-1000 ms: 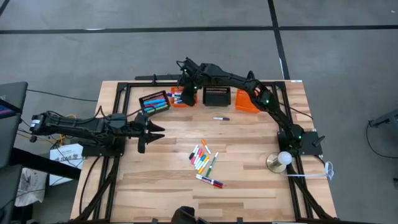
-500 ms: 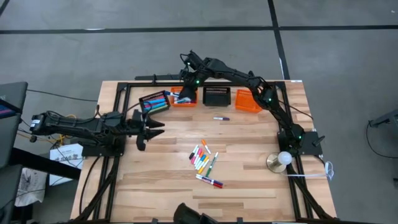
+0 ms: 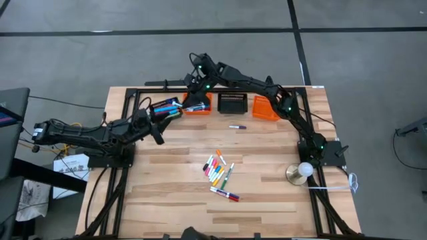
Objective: Pick & Place Markers
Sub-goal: Put the blue marker pen into the left orange bin
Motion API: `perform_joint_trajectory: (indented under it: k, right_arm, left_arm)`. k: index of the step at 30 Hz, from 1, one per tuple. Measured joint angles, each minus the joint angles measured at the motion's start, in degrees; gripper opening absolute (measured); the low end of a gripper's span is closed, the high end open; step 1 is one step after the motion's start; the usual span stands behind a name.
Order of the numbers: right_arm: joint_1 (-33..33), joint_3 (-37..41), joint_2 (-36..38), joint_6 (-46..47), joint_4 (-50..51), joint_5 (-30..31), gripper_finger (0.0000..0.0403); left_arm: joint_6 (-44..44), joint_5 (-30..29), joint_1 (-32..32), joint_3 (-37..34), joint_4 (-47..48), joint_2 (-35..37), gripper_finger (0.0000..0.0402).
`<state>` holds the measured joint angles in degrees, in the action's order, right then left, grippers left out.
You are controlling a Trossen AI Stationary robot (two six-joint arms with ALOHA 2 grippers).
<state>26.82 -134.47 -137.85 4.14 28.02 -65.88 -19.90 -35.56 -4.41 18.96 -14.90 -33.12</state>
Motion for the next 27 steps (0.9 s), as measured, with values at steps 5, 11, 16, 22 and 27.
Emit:
perform_joint_trajectory:
  k: [5, 11, 16, 22, 27]
  right_arm:
    - [-1.2, 0.0, 0.3, 6.4, -10.6, 0.3, 0.0052]
    - [-3.1, 0.0, 0.3, 8.4, -15.4, 1.9, 0.0052]
    - [-3.5, 0.0, 0.3, 9.4, -17.2, 3.8, 0.0052]
    - [-4.0, 0.0, 0.2, 9.6, -17.8, 5.0, 0.0052]
    - [-5.0, 0.0, 0.2, 9.9, -18.2, 6.2, 0.0052]
  left_arm:
    - [-0.3, -0.5, 1.5, 0.0, -5.0, 0.0, 0.0149]
    - [-0.3, -0.4, 6.1, 0.0, -9.2, 0.0, 0.0149]
    - [-0.5, 2.4, 8.4, 0.0, -10.1, 0.0, 0.0149]
    - [-0.5, 4.3, 8.4, 0.0, -12.1, -0.4, 0.0149]
    - [-0.3, 4.7, 8.6, 0.0, -12.2, -0.4, 0.0152]
